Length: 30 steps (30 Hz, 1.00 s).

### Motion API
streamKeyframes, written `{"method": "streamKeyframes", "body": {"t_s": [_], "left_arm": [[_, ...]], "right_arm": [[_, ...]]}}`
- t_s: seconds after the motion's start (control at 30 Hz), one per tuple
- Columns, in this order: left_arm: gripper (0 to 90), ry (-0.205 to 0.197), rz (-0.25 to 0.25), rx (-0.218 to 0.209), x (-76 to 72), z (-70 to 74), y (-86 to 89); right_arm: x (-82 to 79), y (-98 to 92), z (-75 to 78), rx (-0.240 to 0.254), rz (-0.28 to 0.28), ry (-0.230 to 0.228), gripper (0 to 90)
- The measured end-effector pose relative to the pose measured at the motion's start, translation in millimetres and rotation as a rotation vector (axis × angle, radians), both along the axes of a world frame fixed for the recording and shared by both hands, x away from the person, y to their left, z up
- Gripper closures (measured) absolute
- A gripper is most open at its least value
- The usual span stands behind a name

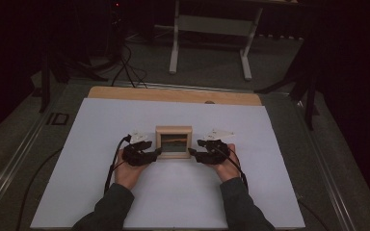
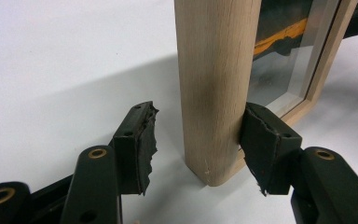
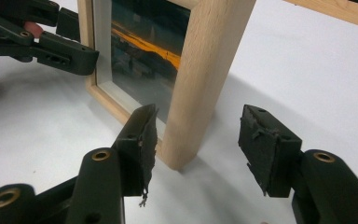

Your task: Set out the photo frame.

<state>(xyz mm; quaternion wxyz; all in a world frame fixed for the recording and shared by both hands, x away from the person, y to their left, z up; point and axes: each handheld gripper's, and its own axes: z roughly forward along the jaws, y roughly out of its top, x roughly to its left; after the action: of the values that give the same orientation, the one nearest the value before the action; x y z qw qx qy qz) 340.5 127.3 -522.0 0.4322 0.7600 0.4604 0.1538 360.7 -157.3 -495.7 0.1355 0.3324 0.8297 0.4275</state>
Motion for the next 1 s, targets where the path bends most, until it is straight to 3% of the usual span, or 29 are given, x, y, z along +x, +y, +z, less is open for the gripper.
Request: {"method": "streamKeyframes", "body": {"t_s": [0.5, 0.7, 1.0], "left_arm": [[44.8, -0.018, 0.010, 0.010, -14.5, 13.2, 18.7], [44.4, -0.024, 0.006, 0.016, -23.8, 18.5, 27.0], [43.2, -0.002, -0.003, 0.041, -44.3, 15.9, 39.3]], "right_arm": [[-18.6, -24.1, 4.8, 0.015, -0.016, -0.013, 44.7], [-27.8, -42.3, 0.6, 0.010, -0.049, -0.004, 43.7], [-35.5, -61.9, -1.3, 0.070, -0.117, 0.005, 43.4]]}}
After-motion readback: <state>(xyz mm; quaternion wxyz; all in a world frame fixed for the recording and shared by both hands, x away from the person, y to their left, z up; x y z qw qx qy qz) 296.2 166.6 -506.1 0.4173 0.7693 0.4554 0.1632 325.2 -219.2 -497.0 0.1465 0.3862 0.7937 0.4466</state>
